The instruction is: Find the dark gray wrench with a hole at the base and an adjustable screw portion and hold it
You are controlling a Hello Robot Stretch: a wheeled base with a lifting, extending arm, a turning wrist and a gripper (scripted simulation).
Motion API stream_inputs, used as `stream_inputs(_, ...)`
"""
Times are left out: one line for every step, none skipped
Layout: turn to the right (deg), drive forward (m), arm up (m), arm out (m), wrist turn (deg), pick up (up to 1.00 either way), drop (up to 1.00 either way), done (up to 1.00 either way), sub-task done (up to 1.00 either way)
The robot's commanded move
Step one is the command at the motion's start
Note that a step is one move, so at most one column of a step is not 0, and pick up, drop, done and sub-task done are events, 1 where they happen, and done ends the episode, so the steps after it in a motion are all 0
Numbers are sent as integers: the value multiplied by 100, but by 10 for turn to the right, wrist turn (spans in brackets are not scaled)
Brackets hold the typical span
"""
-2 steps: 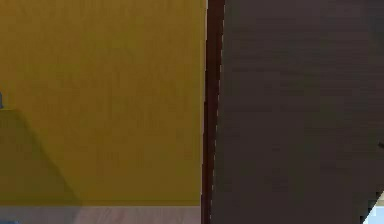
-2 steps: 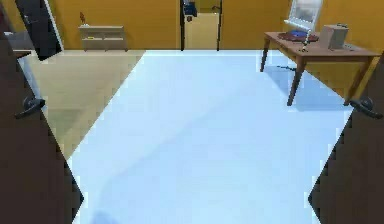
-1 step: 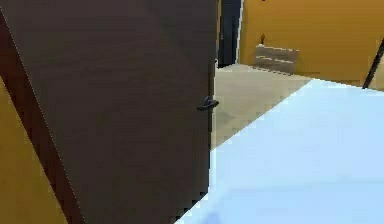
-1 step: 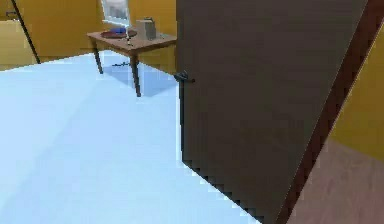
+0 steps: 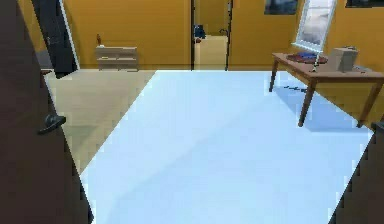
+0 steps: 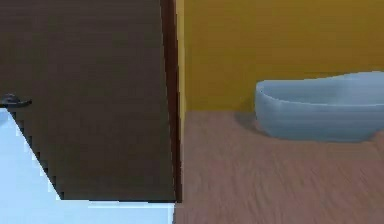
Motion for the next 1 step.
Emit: stream_inputs(0,60,0,0,0,0,0,0,0)
